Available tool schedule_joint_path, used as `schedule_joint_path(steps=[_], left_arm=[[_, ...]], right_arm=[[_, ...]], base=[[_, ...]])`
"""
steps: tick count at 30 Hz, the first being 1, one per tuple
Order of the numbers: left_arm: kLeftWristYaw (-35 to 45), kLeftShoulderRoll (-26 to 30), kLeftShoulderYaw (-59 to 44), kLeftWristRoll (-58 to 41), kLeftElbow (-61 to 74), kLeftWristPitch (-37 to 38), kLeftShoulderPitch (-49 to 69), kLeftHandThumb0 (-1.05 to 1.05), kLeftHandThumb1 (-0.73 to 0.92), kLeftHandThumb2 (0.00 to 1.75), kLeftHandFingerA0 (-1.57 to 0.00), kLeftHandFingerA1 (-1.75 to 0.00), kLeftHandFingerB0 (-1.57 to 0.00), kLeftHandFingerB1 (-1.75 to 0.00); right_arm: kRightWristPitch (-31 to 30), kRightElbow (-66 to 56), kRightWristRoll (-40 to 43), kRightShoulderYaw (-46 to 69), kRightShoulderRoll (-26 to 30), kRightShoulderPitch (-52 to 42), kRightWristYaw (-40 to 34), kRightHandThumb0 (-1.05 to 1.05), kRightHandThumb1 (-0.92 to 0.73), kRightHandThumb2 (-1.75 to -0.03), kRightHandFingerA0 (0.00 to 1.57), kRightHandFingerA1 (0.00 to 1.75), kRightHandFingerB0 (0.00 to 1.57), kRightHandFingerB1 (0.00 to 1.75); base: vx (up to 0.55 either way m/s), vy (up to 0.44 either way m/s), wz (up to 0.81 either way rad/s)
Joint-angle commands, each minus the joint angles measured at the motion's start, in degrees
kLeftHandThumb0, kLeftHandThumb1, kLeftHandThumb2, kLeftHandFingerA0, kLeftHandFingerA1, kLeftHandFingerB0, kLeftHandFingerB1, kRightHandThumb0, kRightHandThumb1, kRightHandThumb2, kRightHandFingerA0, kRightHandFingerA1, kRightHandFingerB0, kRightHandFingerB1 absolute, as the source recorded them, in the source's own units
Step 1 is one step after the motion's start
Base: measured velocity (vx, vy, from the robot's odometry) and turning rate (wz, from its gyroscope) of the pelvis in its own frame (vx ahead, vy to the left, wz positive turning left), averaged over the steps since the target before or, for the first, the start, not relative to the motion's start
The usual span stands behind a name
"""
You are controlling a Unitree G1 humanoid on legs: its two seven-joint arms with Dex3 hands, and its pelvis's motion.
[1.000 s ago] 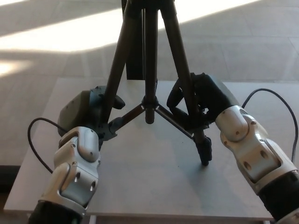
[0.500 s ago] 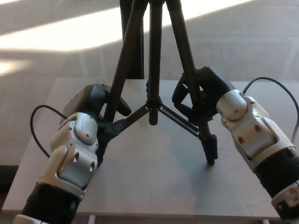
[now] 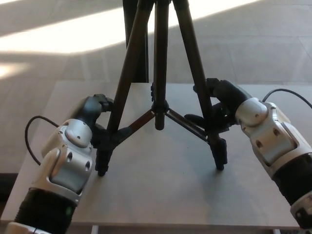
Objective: Use both hands of the robot to pick up the tripod lying in the middle of the desk and make it stand upright on the desk
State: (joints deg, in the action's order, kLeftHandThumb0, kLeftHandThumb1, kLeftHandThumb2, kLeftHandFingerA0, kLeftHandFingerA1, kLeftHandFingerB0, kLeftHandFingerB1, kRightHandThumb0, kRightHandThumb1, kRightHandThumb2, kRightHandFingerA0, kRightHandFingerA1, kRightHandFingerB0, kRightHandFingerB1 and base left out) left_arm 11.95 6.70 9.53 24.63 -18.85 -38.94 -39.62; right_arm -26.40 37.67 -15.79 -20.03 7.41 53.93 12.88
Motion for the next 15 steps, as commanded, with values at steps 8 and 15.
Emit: schedule_joint_path(steps=[8, 15], left_arm=[[6.81, 4.99, 3.17, -2.42, 2.94, -3.4, 4.04, -1.05, 0.76, 0.67, 0.0, 0.0, 0.0, 0.0], [7.52, 6.94, -2.98, -6.65, 9.22, -3.89, 9.71, -1.05, 0.66, 0.66, 0.0, 0.0, 0.0, 0.0]], right_arm=[[-4.63, -5.54, 1.6, -0.92, 4.75, -3.13, 11.95, -1.05, -0.62, -0.61, 0.0, 0.0, 0.0, 0.0], [-7.09, -18.54, 2.42, 2.16, 11.75, -10.94, 15.71, -1.05, -0.65, -0.63, 0.0, 0.0, 0.0, 0.0]], base=[[0.0, 0.0, 0.0], [0.0, 0.0, 0.0]])
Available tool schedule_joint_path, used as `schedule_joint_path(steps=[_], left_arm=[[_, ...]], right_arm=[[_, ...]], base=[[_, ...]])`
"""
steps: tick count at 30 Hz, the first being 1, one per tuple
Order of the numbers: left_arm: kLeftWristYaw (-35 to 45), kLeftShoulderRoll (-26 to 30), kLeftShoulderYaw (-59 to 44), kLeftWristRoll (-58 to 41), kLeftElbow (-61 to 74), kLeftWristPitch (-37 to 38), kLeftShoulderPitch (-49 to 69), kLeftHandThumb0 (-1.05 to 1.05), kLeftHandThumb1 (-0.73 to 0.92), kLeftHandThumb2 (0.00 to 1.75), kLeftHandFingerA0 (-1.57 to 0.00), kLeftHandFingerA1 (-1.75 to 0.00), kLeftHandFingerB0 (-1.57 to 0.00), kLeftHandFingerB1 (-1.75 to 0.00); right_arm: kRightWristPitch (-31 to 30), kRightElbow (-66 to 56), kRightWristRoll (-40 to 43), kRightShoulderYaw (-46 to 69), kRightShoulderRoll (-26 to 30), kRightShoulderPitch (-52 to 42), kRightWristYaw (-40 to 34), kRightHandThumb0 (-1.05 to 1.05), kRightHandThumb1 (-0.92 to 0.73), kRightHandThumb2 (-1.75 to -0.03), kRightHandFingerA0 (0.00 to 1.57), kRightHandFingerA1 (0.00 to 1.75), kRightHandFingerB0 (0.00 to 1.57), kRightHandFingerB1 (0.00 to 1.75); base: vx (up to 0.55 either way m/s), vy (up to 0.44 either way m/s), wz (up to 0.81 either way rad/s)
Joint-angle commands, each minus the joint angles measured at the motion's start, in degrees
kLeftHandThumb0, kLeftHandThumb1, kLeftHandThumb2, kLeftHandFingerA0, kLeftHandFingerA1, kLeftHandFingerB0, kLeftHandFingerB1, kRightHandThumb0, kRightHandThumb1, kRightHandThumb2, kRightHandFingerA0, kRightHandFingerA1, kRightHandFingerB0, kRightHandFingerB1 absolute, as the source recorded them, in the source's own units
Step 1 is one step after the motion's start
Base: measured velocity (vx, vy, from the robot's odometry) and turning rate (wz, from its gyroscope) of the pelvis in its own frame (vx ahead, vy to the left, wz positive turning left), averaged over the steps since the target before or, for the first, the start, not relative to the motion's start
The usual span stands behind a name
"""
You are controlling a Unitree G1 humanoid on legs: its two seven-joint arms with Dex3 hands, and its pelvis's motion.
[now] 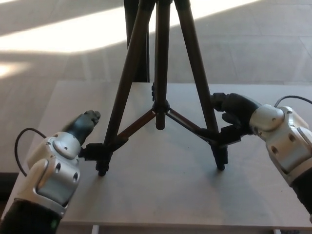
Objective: Use both hands of the robot to pick up the tripod lying in the middle of the desk and make it stand upright on the desk
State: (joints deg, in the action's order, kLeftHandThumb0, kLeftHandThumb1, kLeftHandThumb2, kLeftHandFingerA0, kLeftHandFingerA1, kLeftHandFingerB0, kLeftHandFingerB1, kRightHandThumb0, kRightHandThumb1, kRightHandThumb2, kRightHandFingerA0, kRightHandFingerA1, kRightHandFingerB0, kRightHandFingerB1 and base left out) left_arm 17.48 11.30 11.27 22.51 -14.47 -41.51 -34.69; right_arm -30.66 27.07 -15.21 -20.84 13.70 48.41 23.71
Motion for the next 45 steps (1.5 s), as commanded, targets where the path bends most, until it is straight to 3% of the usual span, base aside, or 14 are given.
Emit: schedule_joint_path(steps=[1, 2, 11, 18, 24, 26, 29, 30, 33, 34, 37, 41, 42, 45], left_arm=[[2.0, 2.46, -8.35, -6.89, 6.31, 0.12, 6.71, -1.02, 0.68, 0.61, 0.0, 0.0, 0.0, 0.0], [3.09, 4.07, -9.02, -7.01, 7.99, 0.98, 8.65, -1.01, 0.58, 0.87, 0.0, 0.0, 0.0, 0.0], [15.89, 14.67, -36.1, -21.3, 23.12, 3.81, 29.07, -0.9, 0.64, 0.75, 0.0, 0.0, 0.0, 0.0], [16.24, 12.73, -60.62, -28.08, 25.41, 6.33, 43.85, -1.04, 0.64, 0.95, 0.0, -0.18, 0.0, 0.0], [11.93, 10.09, -76.08, -33.02, 10.6, 12.48, 52.72, -0.65, 0.65, 0.6, 0.0, 0.0, 0.0, 0.0], [10.3, 9.34, -78.28, -34.6, 2.08, 17.14, 55.19, -0.64, 0.66, 0.6, 0.0, 0.0, 0.0, 0.0], [7.55, 6.73, -76.51, -32.96, -4.11, 22.28, 60.06, -0.66, 0.69, 0.6, 0.0, 0.0, 0.0, 0.0], [6.26, 6.82, -75.2, -31.79, -7.85, 23.82, 61.2, -0.91, 0.47, 0.81, 0.0, -0.3, 0.0, -0.09], [4.95, 5.3, -75.69, -32.57, -12.76, 22.92, 62.33, -0.64, 0.61, 0.72, 0.0, -0.07, -0.02, 0.0], [3.42, 2.84, -74.85, -31.49, -11.33, 19.32, 64.09, -0.83, 0.47, 0.82, 0.0, -0.32, 0.0, -0.1], [1.97, 1.0, -72.54, -28.28, -10.28, 14.27, 68.03, -0.62, 0.62, 0.78, 0.0, -0.15, -0.07, -0.03], [2.84, 4.2, -74.58, -30.56, -18.67, 15.48, 67.08, -0.65, 0.62, 0.74, 0.0, -0.14, -0.06, -0.07], [0.76, 6.48, -73.85, -29.5, -23.61, 16.72, 65.84, -0.65, 0.63, 0.79, 0.0, -0.34, -0.03, -0.34], [-1.24, 10.28, -75.16, -30.89, -32.43, 18.59, 61.9, -0.58, 0.69, 0.61, -0.01, -0.58, -0.05, -0.43]], right_arm=[[-3.02, -12.02, 2.7, 4.76, 7.84, -8.0, 6.1, -1.05, -0.67, -0.62, 0.0, 0.0, 0.0, 0.0], [-3.38, -16.07, 4.24, 7.34, 9.65, -11.14, 7.0, -1.05, -0.66, -0.62, 0.0, 0.0, 0.0, 0.0], [9.68, -29.43, 10.79, 37.39, 27.89, -38.18, 10.16, -1.05, -0.66, -0.62, 0.0, 0.0, 0.0, 0.0], [17.41, -19.86, 18.64, 71.71, 25.32, -54.42, 6.0, -0.99, -0.56, -0.88, 0.0, 0.16, 0.0, 0.0], [23.59, -4.7, 23.75, 89.64, 24.53, -63.36, -3.75, -0.89, -0.51, -0.85, 0.0, 0.13, 0.1, 0.28], [28.28, 1.55, 24.86, 91.74, 24.3, -65.41, -8.68, -0.78, -0.6, -0.59, 0.0, 0.25, 0.12, 0.32], [36.58, 11.97, 25.27, 90.69, 23.85, -67.11, -16.93, -0.37, -0.43, -1.0, 0.05, 0.56, 0.0, 0.5], [38.9, 15.86, 25.97, 90.23, 24.4, -66.98, -18.19, -0.37, -0.48, -1.04, 0.04, 0.56, 0.0, 0.5], [41.15, 22.84, 26.49, 88.67, 24.93, -66.38, -20.86, -0.78, -0.73, -0.62, 0.08, 0.54, 0.19, 0.38], [41.71, 26.39, 26.73, 87.33, 24.06, -65.6, -22.56, -0.78, -0.71, -0.61, 0.13, 0.57, 0.21, 0.39], [36.31, 26.01, 27.46, 86.03, 21.6, -64.82, -18.01, -0.83, -0.57, -0.99, 0.02, 0.51, 0.02, 0.28], [30.41, 23.12, 29.55, 86.57, 20.25, -64.84, -9.29, -0.88, -0.59, -0.93, 0.0, 0.25, 0.0, 0.07], [28.87, 23.9, 27.44, 84.5, 20.99, -65.11, -9.52, -0.74, -0.76, -0.64, 0.0, 0.21, 0.0, 0.18], [26.5, 27.58, 27.01, 82.4, 21.27, -61.54, -8.19, -0.98, -0.65, -0.95, 0.0, 0.17, 0.0, 0.01]], base=[[0.0, 0.0, 0.0], [0.0, 0.0, 0.0], [0.0, 0.0, 0.0], [0.0, 0.0, 0.0], [0.0, 0.0, 0.0], [0.0, 0.0, 0.0], [0.0, 0.0, 0.0], [0.0, 0.0, 0.0], [0.0, 0.0, 0.0], [0.0, 0.0, 0.0], [0.0, 0.0, 0.0], [0.0, 0.0, 0.0], [0.0, 0.0, 0.0], [0.0, 0.0, 0.0]])
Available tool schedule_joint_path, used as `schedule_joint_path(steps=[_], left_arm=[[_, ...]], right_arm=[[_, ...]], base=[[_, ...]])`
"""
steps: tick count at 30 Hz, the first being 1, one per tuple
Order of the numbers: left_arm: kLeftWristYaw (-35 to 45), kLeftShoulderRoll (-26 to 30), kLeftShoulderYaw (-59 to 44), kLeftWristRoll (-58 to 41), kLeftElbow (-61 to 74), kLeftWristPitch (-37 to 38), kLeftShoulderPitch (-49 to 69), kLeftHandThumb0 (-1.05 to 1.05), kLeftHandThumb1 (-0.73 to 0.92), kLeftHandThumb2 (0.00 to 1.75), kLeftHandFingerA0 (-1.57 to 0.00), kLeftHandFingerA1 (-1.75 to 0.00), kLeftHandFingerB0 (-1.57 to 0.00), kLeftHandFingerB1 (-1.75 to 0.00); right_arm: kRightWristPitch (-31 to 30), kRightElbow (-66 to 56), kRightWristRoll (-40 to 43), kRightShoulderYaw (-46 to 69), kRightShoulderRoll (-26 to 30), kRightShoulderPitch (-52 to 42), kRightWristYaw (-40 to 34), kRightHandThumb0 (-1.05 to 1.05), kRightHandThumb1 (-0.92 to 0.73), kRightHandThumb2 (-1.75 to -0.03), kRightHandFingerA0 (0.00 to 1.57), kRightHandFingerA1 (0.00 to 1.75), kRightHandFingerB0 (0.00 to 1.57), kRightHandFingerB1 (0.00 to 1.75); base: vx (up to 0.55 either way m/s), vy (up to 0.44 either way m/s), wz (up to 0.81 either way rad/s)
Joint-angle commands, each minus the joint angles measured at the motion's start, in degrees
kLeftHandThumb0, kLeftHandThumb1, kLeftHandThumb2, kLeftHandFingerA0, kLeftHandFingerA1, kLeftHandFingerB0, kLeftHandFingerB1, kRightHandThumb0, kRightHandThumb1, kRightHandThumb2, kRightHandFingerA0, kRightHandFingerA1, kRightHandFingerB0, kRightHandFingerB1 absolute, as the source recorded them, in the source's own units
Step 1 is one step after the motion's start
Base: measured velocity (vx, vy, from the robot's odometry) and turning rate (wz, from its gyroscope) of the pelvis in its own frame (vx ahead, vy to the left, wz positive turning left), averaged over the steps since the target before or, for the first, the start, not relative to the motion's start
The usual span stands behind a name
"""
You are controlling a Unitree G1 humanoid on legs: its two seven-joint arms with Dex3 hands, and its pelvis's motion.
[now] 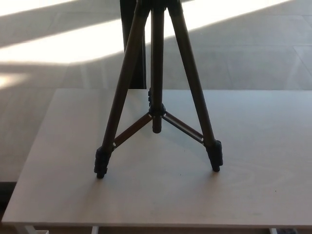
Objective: Use both hands of the robot to pick up the tripod lying in the middle of the desk and make it stand upright on the desk
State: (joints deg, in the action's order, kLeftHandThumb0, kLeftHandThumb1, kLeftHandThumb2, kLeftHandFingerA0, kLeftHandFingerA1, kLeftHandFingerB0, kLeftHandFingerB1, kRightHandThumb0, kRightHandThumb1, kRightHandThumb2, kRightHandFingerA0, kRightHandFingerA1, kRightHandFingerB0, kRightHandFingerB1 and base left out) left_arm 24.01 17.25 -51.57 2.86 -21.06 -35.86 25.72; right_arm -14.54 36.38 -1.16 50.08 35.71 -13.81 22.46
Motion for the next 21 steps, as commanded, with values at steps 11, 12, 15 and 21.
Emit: schedule_joint_path(steps=[11, 12, 15, 21], left_arm=[[-4.16, 5.3, -1.14, -5.2, -35.29, 22.08, 1.44, -0.45, 0.62, 0.57, -0.42, -0.59, -0.33, -0.41], [-5.29, 5.74, 0.5, -3.84, -36.41, 23.38, 1.44, -0.48, 0.6, 0.57, -0.49, -0.61, -0.35, -0.42], [-4.37, 7.12, 2.94, -3.17, -39.7, 26.52, 1.04, -0.48, 0.64, 0.58, -0.44, -0.59, -0.37, -0.42], [-3.84, 7.91, 4.3, -5.23, -40.05, 28.04, 0.36, -0.5, 0.63, 0.58, -0.49, -0.62, -0.42, -0.45]], right_arm=[[12.3, 19.93, 8.12, 2.72, -8.78, 1.56, -8.45, -0.73, -0.53, -0.89, 0.12, 0.57, 0.06, 0.45], [13.37, 20.02, 6.89, 1.25, -8.84, 1.09, -8.61, -0.73, -0.55, -0.91, 0.16, 0.58, 0.06, 0.44], [15.71, 20.57, 5.68, -1.0, -8.9, 0.23, -8.05, -0.75, -0.54, -0.92, 0.18, 0.59, 0.05, 0.44], [18.6, 29.03, 1.01, -10.04, -7.53, 9.46, -12.43, -0.4, -0.34, -0.97, 0.04, 0.56, 0.0, 0.51]], base=[[0.0, 0.0, 0.0], [0.0, 0.0, 0.0], [0.0, 0.0, 0.0], [0.0, 0.0, 0.0]])
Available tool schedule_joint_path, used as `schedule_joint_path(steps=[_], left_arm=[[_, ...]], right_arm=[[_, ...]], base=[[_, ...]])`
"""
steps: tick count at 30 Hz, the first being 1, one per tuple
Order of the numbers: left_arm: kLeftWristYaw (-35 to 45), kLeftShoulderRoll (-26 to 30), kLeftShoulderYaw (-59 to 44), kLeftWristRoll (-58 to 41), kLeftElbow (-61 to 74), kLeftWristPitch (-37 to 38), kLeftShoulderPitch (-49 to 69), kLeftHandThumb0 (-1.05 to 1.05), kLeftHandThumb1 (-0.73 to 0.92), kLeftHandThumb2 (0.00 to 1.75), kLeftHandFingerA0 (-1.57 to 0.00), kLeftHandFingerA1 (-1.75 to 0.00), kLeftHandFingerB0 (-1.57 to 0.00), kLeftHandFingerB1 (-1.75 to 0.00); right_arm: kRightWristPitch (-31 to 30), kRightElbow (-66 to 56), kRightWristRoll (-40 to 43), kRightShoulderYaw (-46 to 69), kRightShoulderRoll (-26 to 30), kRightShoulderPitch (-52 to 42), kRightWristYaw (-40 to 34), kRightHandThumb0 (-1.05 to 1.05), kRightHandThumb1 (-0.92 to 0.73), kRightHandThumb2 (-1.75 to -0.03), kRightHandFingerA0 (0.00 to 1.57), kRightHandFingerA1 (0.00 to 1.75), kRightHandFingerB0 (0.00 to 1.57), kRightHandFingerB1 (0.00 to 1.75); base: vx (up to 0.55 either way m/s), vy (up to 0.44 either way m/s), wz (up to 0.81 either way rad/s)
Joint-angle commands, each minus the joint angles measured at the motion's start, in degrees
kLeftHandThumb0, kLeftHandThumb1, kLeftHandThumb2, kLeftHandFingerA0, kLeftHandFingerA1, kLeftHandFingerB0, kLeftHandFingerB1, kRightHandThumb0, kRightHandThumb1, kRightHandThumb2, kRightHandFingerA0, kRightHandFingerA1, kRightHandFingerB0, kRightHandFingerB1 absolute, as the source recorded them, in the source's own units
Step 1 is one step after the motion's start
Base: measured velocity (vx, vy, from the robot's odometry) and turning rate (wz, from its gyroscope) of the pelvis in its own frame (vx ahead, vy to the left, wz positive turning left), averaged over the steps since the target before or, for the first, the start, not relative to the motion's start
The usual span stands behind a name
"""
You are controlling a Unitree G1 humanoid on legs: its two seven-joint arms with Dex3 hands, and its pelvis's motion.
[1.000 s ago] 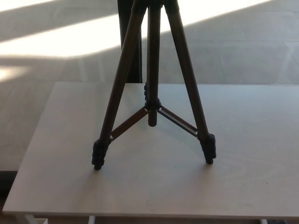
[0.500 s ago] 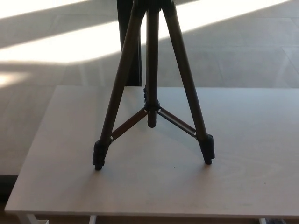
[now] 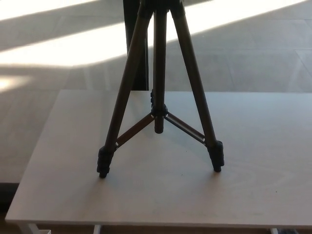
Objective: Use both hands of the robot to pick up the tripod lying in the middle of the desk and make it stand upright on the desk
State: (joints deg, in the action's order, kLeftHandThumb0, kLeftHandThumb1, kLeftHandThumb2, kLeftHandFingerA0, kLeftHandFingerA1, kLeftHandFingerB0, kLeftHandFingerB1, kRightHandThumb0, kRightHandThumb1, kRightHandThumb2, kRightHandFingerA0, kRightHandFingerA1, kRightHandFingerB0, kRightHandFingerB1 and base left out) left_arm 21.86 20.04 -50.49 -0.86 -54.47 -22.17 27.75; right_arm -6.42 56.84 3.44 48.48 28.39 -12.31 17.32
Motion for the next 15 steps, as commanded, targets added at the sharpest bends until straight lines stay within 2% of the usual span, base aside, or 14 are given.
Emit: schedule_joint_path(steps=[1, 3, 4, 6, 7, 8, 9, 10, 11, 12, 14, 15], left_arm=[[-1.62, 5.09, 3.12, -1.96, -6.9, 14.68, -1.61, -0.49, 0.63, 0.58, -0.5, -0.62, -0.42, -0.46], [-0.62, 5.05, 3.47, -2.49, -6.32, 15.14, -0.79, -0.51, 0.63, 0.58, -0.47, -0.63, -0.42, -0.47], [-0.35, 5.37, 3.86, -2.58, -7.01, 15.43, -0.87, -0.49, 0.65, 0.59, -0.46, -0.63, -0.42, -0.47], [-0.03, 5.96, 4.63, -2.78, -8.26, 16.04, -1.18, -0.49, 0.65, 0.59, -0.46, -0.63, -0.42, -0.47], [-0.78, 5.84, 5.16, -2.58, -8.17, 16.61, -0.97, -0.49, 0.64, 0.59, -0.5, -0.66, -0.45, -0.48], [-1.13, 5.75, 5.4, -2.73, -7.62, 16.4, -0.66, -0.49, 0.65, 0.57, -0.52, -0.65, -0.47, -0.49], [-2.68, 5.9, 5.99, -2.29, -9.34, 17.27, -1.45, -0.5, 0.51, 0.85, -0.52, -0.69, -0.44, -0.58], [-2.29, 6.32, 5.79, -2.94, -11.11, 17.67, -2.13, -0.47, 0.63, 0.58, -0.53, -0.66, -0.46, -0.48], [-2.55, 6.42, 5.89, -3.33, -12.24, 18.55, -2.41, -0.48, 0.63, 0.59, -0.53, -0.62, -0.45, -0.47], [-2.41, 6.35, 5.82, -3.75, -12.37, 18.68, -2.05, -0.49, 0.63, 0.57, -0.52, -0.63, -0.46, -0.46], [-1.85, 6.37, 6.67, -4.12, -12.56, 19.6, -1.58, -0.5, 0.64, 0.59, -0.51, -0.62, -0.45, -0.47], [-1.84, 6.22, 6.8, -4.52, -12.42, 19.75, -1.57, -0.53, 0.51, 0.84, -0.48, -0.68, -0.37, -0.56]], right_arm=[[10.7, 8.81, -3.44, -8.92, -0.14, 8.29, -7.44, -0.4, -0.36, -0.98, 0.04, 0.56, 0.0, 0.51], [11.72, 9.3, -2.67, -9.61, -0.04, 8.47, -7.24, -0.4, -0.35, -0.98, 0.04, 0.56, 0.0, 0.51], [12.0, 9.65, -2.38, -10.02, 0.09, 8.49, -7.34, -0.79, -0.68, -0.61, 0.03, 0.59, 0.1, 0.41], [12.61, 10.43, -1.77, -10.67, 0.23, 8.49, -7.56, -0.79, -0.68, -0.61, 0.03, 0.59, 0.1, 0.41], [12.86, 10.87, -1.23, -10.7, 0.37, 8.55, -8.08, -0.76, -0.51, -0.92, 0.01, 0.46, 0.07, 0.44], [12.93, 11.29, -0.76, -10.68, 0.39, 8.73, -8.98, -0.79, -0.51, -0.92, 0.01, 0.43, 0.09, 0.45], [13.45, 11.67, -0.71, -10.88, 0.59, 8.42, -9.8, -0.8, -0.51, -0.92, 0.02, 0.48, 0.08, 0.47], [13.69, 11.82, -0.33, -10.94, 0.64, 8.41, -9.8, -0.8, -0.51, -0.93, 0.01, 0.45, 0.09, 0.46], [14.27, 12.09, -0.39, -11.49, 0.79, 8.31, -10.11, -0.8, -0.52, -0.94, 0.01, 0.49, 0.08, 0.48], [14.62, 12.3, -0.22, -11.6, 0.99, 7.84, -9.79, -0.78, -0.68, -0.61, 0.0, 0.6, 0.12, 0.42], [15.4, 12.84, -0.21, -12.47, 1.48, 7.7, -9.73, -0.79, -0.68, -0.61, 0.0, 0.58, 0.11, 0.41], [15.45, 13.05, -0.23, -12.95, 1.67, 7.95, -9.83, -0.8, -0.51, -0.93, 0.02, 0.52, 0.07, 0.48]], base=[[0.0, 0.0, 0.0], [0.0, 0.0, 0.0], [0.0, 0.0, 0.0], [0.0, 0.0, 0.0], [0.0, 0.0, 0.0], [0.0, 0.0, 0.0], [0.0, 0.0, 0.0], [0.0, 0.0, 0.0], [0.0, 0.0, 0.0], [0.0, 0.0, 0.0], [0.0, 0.0, 0.0], [0.0, 0.0, 0.0]])
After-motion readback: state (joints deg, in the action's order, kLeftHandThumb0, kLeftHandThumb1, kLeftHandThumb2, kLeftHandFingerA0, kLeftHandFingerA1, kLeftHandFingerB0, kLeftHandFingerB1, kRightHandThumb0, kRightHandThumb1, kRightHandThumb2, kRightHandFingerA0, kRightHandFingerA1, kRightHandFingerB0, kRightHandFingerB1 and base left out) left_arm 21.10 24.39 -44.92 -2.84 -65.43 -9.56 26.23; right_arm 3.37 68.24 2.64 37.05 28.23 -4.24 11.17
